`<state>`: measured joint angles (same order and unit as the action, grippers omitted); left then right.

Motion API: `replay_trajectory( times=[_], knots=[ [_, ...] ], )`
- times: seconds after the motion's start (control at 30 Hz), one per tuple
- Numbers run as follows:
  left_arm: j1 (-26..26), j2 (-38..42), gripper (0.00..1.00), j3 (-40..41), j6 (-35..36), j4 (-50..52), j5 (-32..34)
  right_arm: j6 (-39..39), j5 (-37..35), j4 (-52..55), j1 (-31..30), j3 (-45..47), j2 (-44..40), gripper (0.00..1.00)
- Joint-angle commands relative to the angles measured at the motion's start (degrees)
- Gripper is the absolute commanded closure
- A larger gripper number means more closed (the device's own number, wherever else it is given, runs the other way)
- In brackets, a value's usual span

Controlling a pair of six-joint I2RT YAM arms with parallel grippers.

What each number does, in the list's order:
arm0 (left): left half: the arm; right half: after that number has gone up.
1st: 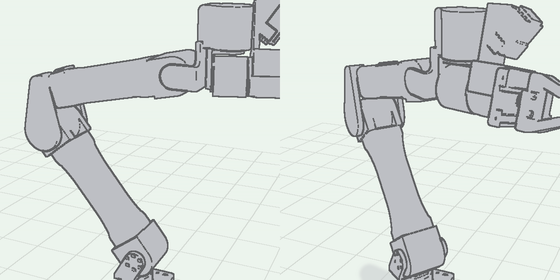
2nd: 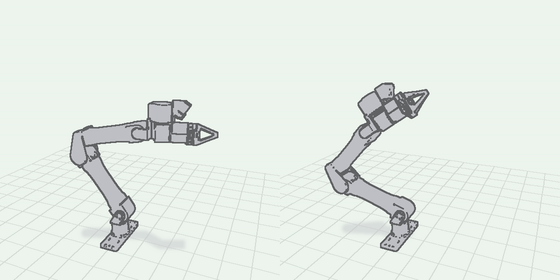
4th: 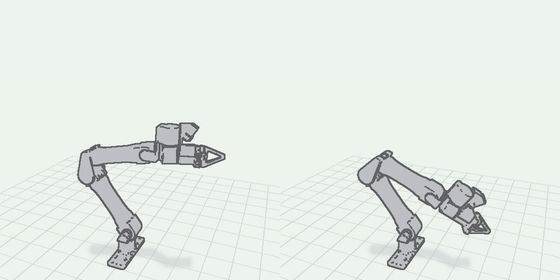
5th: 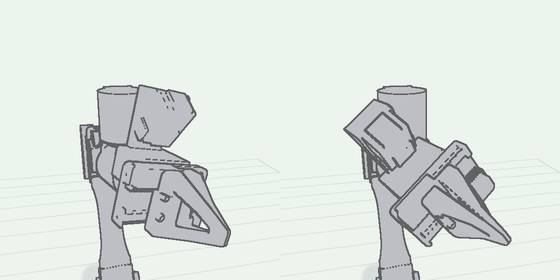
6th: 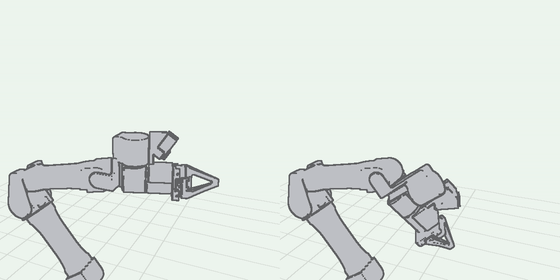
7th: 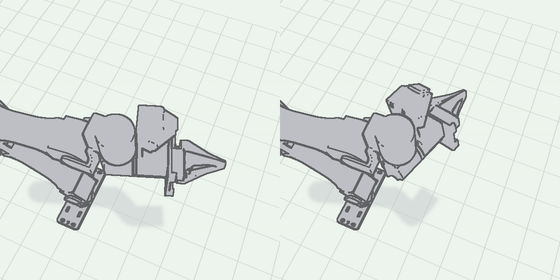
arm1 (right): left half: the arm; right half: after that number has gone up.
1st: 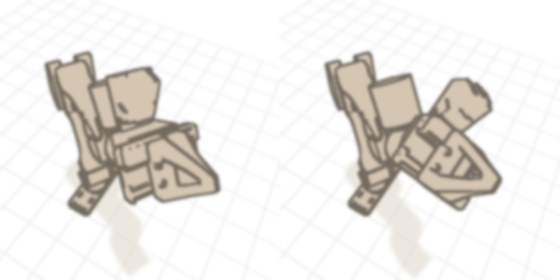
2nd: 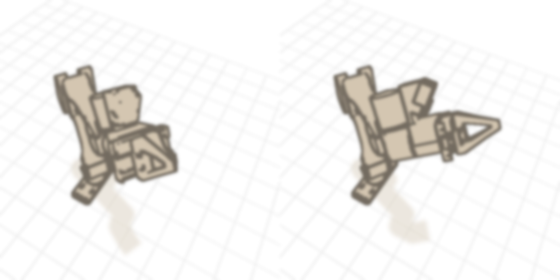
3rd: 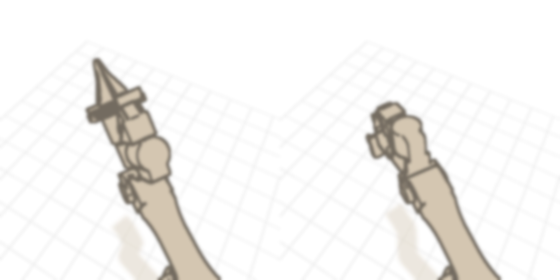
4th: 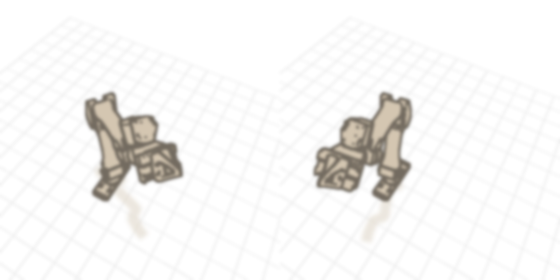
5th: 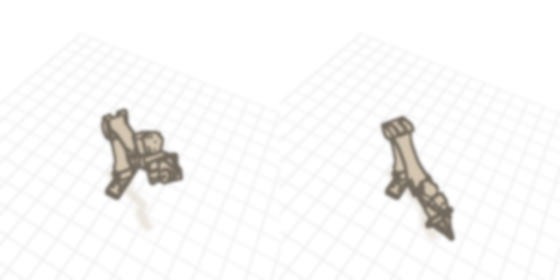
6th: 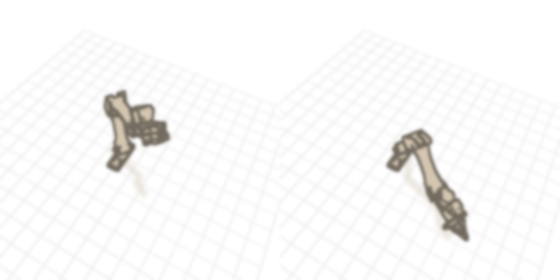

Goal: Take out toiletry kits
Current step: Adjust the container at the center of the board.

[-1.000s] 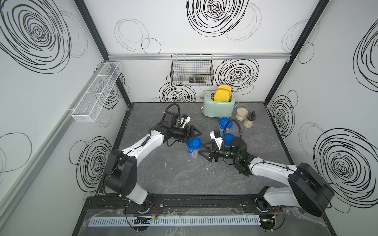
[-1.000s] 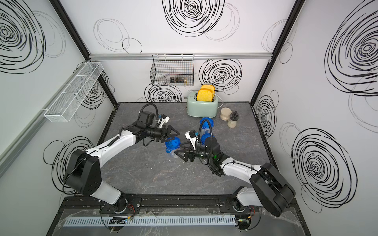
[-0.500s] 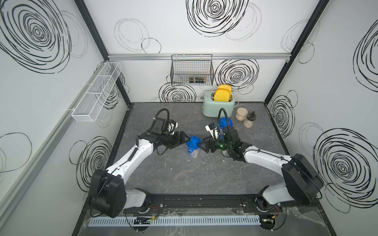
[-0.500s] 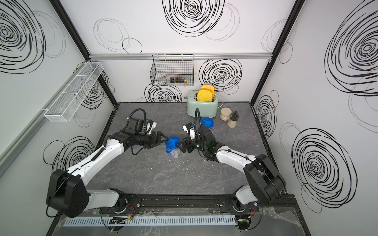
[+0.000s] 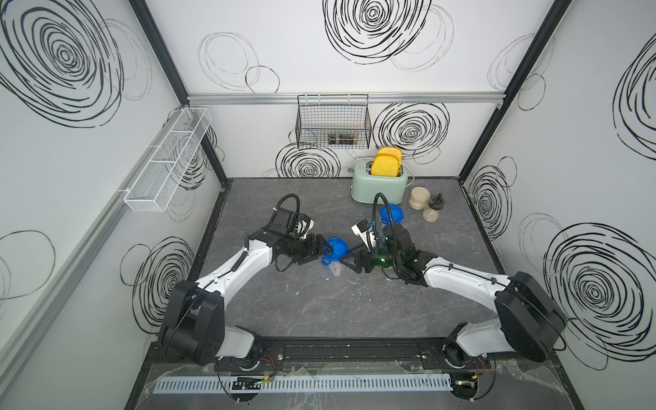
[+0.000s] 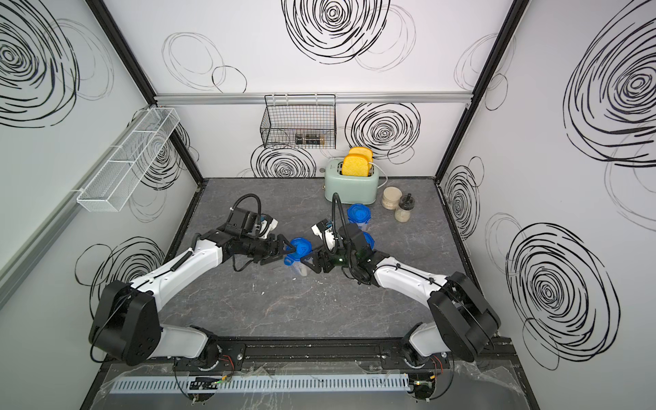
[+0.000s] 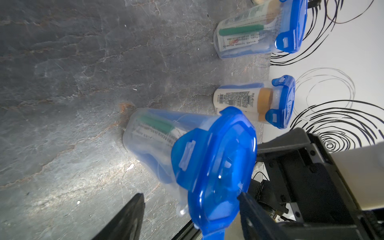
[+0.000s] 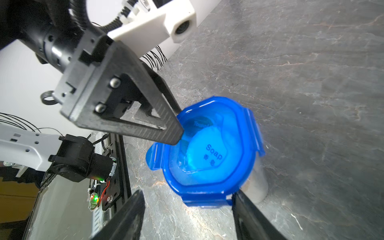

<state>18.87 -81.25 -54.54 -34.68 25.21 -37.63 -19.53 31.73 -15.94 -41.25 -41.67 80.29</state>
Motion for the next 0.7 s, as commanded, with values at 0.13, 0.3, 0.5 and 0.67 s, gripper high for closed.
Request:
replay_trajectory(
  times=[0.13, 0.3, 0.5, 0.67],
  knots=[
    [0.22, -2.46, 0.25, -3.53, 2.55, -0.42, -1.22, -3.70, 4.05, -3.14, -4.20, 1.57, -1.57, 0.31],
    [0.37, -3.97, 0.25, -4.67, 3.28, -0.25, -1.20, -5.41, 3.53, -5.00, -7.18, 1.51, 0.11, 0.31],
    [0.85, -4.82, 0.24, -5.49, 4.38, 0.82, 0.14, -5.78, 3.04, -5.38, -8.05, 2.55, 0.57, 0.30],
    [0.10, -2.77, 0.22, -5.99, 5.73, 3.16, 5.17, -2.85, 1.63, -0.99, -7.30, 3.17, -1.70, 0.29]
  ],
)
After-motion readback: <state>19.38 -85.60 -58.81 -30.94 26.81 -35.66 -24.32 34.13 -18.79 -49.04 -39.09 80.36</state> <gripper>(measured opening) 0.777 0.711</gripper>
